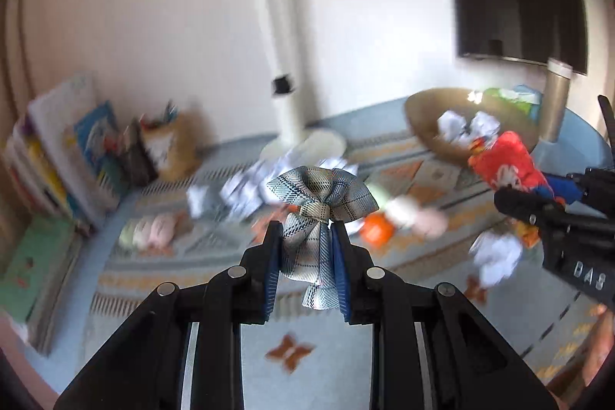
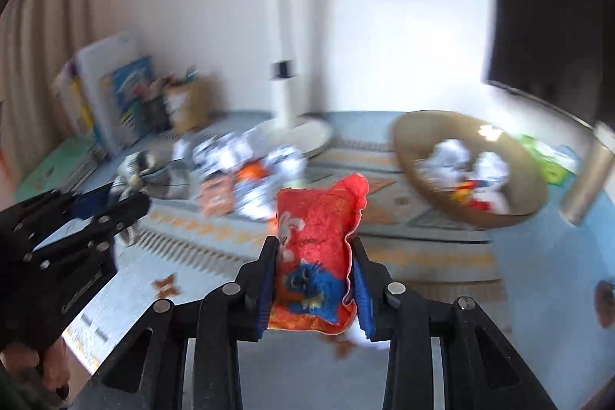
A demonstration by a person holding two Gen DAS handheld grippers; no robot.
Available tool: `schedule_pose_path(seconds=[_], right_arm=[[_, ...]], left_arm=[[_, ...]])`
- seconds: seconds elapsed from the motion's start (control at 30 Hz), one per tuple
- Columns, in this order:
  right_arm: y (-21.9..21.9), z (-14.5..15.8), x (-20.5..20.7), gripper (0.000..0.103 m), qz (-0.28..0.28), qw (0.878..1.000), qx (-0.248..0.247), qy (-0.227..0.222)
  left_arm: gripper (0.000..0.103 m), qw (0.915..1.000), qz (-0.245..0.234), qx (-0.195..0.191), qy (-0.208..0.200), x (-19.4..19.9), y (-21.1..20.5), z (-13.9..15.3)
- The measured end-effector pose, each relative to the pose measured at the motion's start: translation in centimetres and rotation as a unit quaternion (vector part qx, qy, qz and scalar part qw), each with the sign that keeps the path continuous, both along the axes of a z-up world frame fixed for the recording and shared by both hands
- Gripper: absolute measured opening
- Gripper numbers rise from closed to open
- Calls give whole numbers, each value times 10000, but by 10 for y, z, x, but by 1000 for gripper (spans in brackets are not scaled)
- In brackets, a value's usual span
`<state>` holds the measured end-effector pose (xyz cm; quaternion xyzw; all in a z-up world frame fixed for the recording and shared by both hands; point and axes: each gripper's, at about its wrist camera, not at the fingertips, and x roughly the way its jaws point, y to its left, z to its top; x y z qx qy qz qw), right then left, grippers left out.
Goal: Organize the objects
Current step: 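Carry the snack bag and plaid bow to the amber bowl and release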
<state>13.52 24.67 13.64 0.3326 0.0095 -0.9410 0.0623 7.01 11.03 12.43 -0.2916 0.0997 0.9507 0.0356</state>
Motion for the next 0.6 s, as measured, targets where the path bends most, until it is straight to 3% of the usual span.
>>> schedule_pose_path(seconds=[0.37, 0.5, 0.6], right_arm=[[136, 35, -39, 34, -1205, 9910, -456, 358], [172, 39, -63, 34, -1586, 9837, -723, 437], [187, 37, -85, 34, -2044, 9768, -543, 328]], left_arm=[[22, 9970, -750, -174, 27, -69, 107, -1], [22, 9934, -1078, 253, -288, -117, 133, -3], [22, 9899, -1242, 523, -443, -147, 149, -6]])
